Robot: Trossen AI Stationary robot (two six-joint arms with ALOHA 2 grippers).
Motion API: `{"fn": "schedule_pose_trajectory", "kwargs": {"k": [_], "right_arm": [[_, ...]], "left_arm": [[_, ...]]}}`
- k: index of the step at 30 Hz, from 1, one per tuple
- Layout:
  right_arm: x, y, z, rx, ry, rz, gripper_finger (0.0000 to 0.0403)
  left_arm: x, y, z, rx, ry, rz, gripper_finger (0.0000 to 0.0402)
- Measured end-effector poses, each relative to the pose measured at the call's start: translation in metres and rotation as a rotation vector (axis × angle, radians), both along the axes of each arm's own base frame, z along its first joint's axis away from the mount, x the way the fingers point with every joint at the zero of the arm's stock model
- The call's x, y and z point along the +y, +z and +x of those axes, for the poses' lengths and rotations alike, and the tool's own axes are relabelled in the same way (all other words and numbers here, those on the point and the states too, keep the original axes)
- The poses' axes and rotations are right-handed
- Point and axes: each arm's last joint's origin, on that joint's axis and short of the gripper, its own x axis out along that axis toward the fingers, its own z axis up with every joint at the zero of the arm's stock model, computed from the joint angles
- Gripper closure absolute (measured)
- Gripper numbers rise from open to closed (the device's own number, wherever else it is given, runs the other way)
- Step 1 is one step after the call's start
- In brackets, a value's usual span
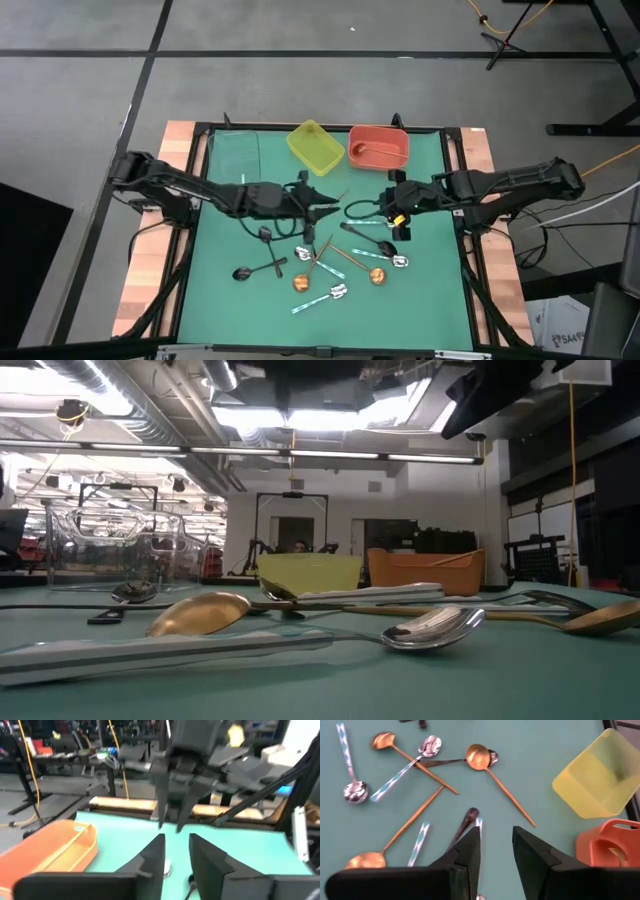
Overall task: Sort silverware by color (type)
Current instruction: Put the gold spoon into the orange bin
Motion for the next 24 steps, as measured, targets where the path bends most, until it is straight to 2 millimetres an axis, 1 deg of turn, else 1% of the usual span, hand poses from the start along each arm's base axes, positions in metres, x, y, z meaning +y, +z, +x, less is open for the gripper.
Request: {"fn": "schedule_pose_trajectory", "kwargs": {"k": [3, 6, 12, 18, 24], "right_arm": [[0.002, 0.000, -0.001, 0.004, 0.004, 0.004, 0.0299], [0.002, 0.000, -0.001, 0.004, 0.007, 0.011, 0.0299], [0.001, 0.000, -0.001, 0.000, -0.024, 0.013, 0.0299], [0.001, 0.000, 0.000, 0.000, -0.024, 0.013, 0.0299], [0.001, 0.000, 0.000, 0.000, -0.024, 0.013, 0.0299]], "left_arm": [[0.006, -0.018, 0.012, 0.053, 0.034, -0.006, 0.0290], [0.014, -0.037, 0.021, 0.094, 0.087, -0.067, 0.0274], [0.027, -0.073, 0.031, 0.203, 0.148, -0.125, 0.0267], [0.037, -0.102, 0.027, 0.395, 0.212, -0.124, 0.0266], [0.043, -0.113, 0.019, 0.525, 0.258, -0.157, 0.0266]]}}
